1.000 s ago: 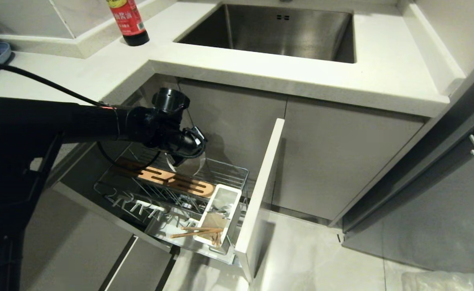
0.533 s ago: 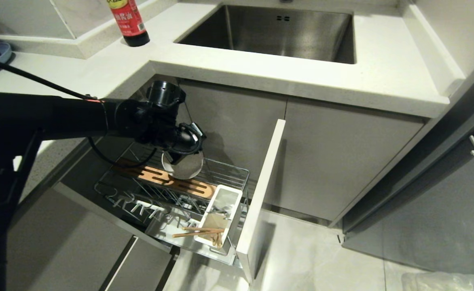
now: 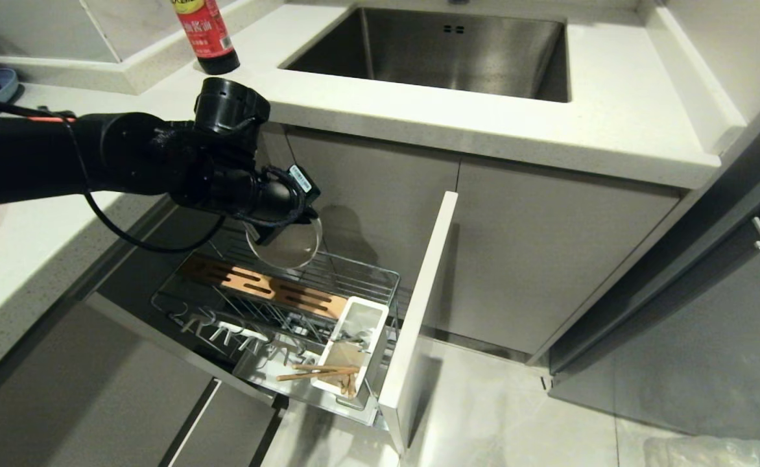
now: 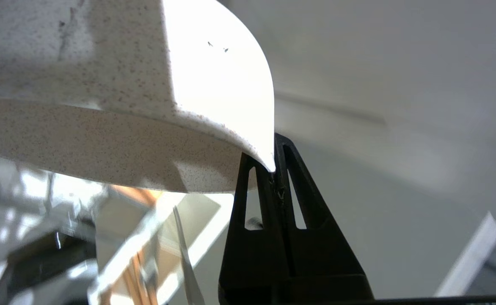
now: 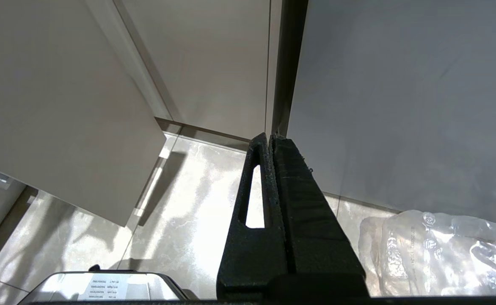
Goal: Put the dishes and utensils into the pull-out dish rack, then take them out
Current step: Take the bowl out of the cupboard
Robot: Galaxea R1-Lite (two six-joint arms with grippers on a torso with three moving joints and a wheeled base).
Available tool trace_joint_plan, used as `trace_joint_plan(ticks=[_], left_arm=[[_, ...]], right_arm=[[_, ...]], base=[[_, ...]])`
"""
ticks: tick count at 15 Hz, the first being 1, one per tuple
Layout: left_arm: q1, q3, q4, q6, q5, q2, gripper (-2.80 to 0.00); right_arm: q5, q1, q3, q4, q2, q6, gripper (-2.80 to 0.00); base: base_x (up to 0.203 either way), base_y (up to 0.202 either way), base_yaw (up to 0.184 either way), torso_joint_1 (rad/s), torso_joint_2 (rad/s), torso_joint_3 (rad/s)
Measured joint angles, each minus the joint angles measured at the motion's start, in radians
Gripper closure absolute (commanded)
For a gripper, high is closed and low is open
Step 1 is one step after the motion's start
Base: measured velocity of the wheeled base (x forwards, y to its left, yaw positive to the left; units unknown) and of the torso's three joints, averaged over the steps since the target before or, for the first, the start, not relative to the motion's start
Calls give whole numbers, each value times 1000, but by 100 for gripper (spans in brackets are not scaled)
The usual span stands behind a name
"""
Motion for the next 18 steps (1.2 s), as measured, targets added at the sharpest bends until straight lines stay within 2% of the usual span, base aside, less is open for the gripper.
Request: trace_joint_plan(ticks=[4,7,9,12,13,15,18], left_arm=[[-90,37,123,-28,3,-171,0],[-145,31,209,-8,23,-322,0],[-170,1,278,68,76,-423,0],[-182,-51,334,257,217,-549,0],[-173,-70,345,312,271,-580,0],[-102,-116,405,390,352,-622,0],[63,-208,534,445,375,-650,0]], right_arm=[[0,0,0,0,0,0,0],[0,0,0,0,0,0,0],[0,0,0,0,0,0,0],[0,0,0,0,0,0,0],[0,0,0,0,0,0,0],[0,0,0,0,0,0,0],[0,0,0,0,0,0,0]], base=[[0,0,0,0,0,0],[0,0,0,0,0,0],[0,0,0,0,0,0],[0,0,0,0,0,0],[0,0,0,0,0,0],[0,0,0,0,0,0],[0,0,0,0,0,0]])
